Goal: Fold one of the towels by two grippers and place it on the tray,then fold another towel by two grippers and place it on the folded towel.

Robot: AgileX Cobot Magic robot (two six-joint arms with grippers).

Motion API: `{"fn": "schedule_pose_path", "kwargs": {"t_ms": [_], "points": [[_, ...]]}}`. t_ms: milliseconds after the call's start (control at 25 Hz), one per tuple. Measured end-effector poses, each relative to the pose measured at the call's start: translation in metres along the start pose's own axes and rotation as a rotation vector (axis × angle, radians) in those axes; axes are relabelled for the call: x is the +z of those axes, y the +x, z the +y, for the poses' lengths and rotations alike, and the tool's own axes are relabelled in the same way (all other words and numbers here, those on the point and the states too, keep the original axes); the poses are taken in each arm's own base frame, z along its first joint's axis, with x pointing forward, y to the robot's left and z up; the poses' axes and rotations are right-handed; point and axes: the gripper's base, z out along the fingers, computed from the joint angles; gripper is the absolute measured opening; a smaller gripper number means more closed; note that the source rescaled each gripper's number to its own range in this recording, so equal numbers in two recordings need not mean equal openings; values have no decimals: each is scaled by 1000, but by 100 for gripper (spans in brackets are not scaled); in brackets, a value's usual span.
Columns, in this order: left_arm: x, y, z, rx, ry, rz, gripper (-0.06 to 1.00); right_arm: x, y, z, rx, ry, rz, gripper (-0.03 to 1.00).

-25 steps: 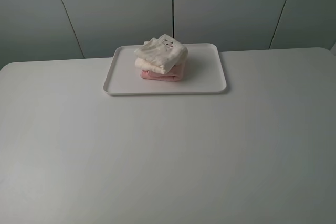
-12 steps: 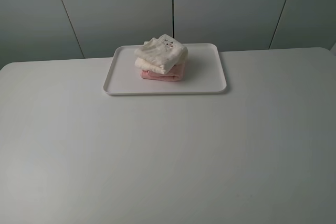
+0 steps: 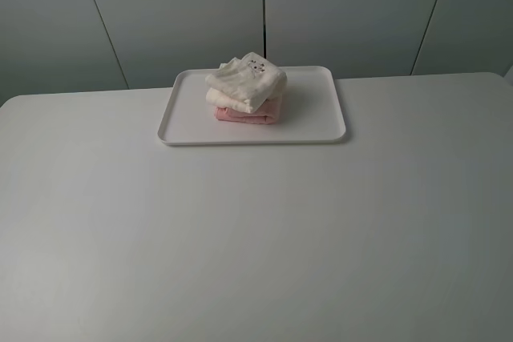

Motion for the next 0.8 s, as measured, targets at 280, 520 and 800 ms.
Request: {"fn": "schedule_pose_path", "kwargs": {"t_ms": [280, 520, 800], "points": [[0, 0, 0, 0, 0, 0, 99, 0, 0, 0, 0, 0, 0, 100], [0, 0, 0, 0, 0, 0, 99, 0, 0, 0, 0, 0, 0, 100], [0, 0, 0, 2, 0, 0, 99, 0, 0, 0, 0, 0, 0, 100]]}}
